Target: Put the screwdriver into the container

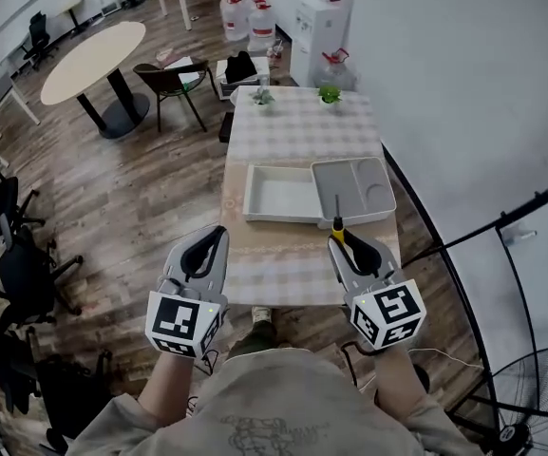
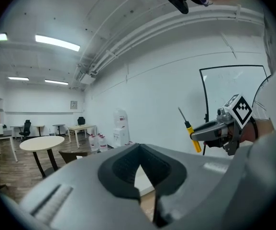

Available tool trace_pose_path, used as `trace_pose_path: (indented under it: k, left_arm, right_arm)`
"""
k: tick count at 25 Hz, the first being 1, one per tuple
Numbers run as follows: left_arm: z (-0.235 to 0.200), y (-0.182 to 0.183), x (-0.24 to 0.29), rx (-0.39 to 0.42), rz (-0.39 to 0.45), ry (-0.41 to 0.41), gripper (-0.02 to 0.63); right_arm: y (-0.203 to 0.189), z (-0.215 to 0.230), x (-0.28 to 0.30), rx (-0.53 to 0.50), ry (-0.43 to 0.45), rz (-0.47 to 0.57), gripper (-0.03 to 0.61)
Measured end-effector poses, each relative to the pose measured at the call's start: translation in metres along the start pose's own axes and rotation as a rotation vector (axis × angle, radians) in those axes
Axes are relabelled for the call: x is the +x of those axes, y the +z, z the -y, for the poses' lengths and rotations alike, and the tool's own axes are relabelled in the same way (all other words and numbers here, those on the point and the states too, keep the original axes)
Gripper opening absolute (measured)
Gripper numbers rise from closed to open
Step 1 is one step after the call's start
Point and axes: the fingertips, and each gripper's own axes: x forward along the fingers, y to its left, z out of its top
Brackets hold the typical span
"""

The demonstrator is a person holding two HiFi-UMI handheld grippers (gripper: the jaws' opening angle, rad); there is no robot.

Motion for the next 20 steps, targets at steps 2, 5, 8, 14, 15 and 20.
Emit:
trace_pose_path:
  k: [2,5,8,14,15,20]
  left_arm:
    - [-0.016,-0.008,0.018,-0.01,-0.022,-0.012,0.0]
    - [-0.038,-0.023,0.049,-0.025,-0.063,-0.033,0.0]
    - [-0.055,-0.035,0.078,-0.039,-0.09,-0.06,0.0]
    - [-0.084,-0.068,0.122,-0.052,-0.161,-0.096,0.0]
    - [-0.088,-0.073,0.129,-0.049,-0.173,-0.097,0.0]
    - [-0.102,-0.103,0.155,-0.071,-0.248,-0.106,0.0]
  right_arm:
    - [-0.006,0.004,0.027,-0.015,0.007,-0.055,0.103]
    - [-0.017,0.013,0.07,-0.042,0.02,-0.142,0.103]
    - [-0.03,0.025,0.111,-0.066,0.02,-0.209,0.103]
    - [-0.068,0.037,0.175,-0.107,0.048,-0.374,0.104]
    - [-0.074,0.04,0.185,-0.115,0.053,-0.399,0.103]
    - [-0.104,0.052,0.222,-0.134,0.069,-0.496,0.104]
